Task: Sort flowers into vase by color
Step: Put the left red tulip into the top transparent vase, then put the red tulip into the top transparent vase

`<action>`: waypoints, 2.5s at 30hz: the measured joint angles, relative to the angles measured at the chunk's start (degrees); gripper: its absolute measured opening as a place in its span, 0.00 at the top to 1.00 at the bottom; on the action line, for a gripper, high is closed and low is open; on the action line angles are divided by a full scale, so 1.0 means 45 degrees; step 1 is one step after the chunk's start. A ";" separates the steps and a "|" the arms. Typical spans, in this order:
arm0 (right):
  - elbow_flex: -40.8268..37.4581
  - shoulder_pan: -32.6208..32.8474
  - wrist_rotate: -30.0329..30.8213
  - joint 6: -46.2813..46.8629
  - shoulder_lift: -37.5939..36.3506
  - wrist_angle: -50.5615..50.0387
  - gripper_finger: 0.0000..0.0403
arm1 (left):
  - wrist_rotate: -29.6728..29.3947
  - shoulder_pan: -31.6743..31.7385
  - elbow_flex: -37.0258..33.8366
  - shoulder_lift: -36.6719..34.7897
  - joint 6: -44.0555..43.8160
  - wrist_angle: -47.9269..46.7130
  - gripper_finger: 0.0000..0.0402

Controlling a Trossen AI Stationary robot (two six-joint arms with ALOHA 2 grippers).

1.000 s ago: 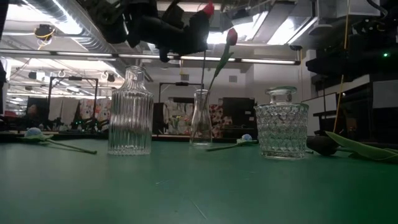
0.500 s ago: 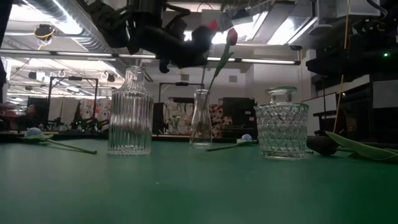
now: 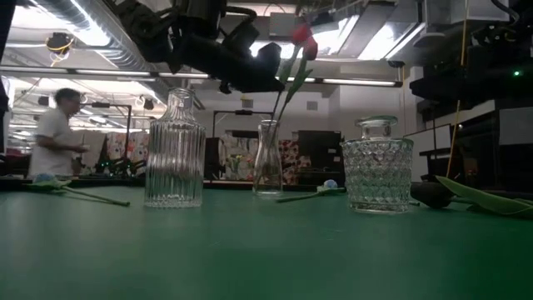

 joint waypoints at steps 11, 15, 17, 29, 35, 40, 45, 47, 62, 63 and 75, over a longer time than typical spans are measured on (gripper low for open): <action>-0.0004 0.0000 0.0001 0.0002 -0.0001 0.0015 0.52 | 0.1234 0.0495 0.0000 -0.0097 -0.1304 -0.0902 0.69; -0.0003 -0.0001 -0.0195 -0.0052 0.0000 0.0019 0.52 | 0.1213 0.0501 0.0000 -0.0411 -0.1329 -0.0985 0.57; 0.0001 -0.0002 -0.0350 -0.0078 -0.0001 0.0019 0.52 | 0.1186 0.0501 0.0000 -0.0589 -0.1360 -0.1180 0.53; 0.0687 0.0003 -0.0906 0.1127 0.0038 -0.1749 0.52 | 0.1142 0.0501 0.0000 -0.2406 -0.2355 -0.3346 0.47; 0.3423 0.0003 -0.1794 0.3969 0.0617 -0.6854 0.52 | 0.1142 0.0501 0.0000 -0.3176 -0.3225 -0.4163 0.47; 0.5723 0.0003 -0.3583 0.6073 0.1925 -1.0086 0.52 | 0.1147 0.0492 0.0001 -0.3630 -0.3811 -0.4256 0.47; 0.7013 0.0003 -0.5730 0.7477 0.4123 -1.0343 0.52 | 0.1221 0.0492 0.0000 -0.4025 -0.3858 -0.4305 0.47; 0.7484 0.0012 -0.6865 0.8224 0.5249 -1.0375 0.52 | 0.1239 0.0492 0.0000 -0.4219 -0.3863 -0.4257 0.47; 0.8641 0.4848 -0.7040 1.6262 1.2250 -1.2349 0.52 | 0.1249 0.0492 0.0005 -0.5511 -0.3676 -0.6432 0.47; 0.8652 0.5297 -0.6893 1.7080 1.2571 -1.2424 0.52 | 0.1249 0.0492 0.0005 -0.5532 -0.3679 -0.6519 0.47; 0.8647 0.7468 -0.8160 2.2686 1.3792 -1.5502 0.52 | 0.1255 0.0526 0.0005 -0.5532 -0.3414 -0.6526 0.47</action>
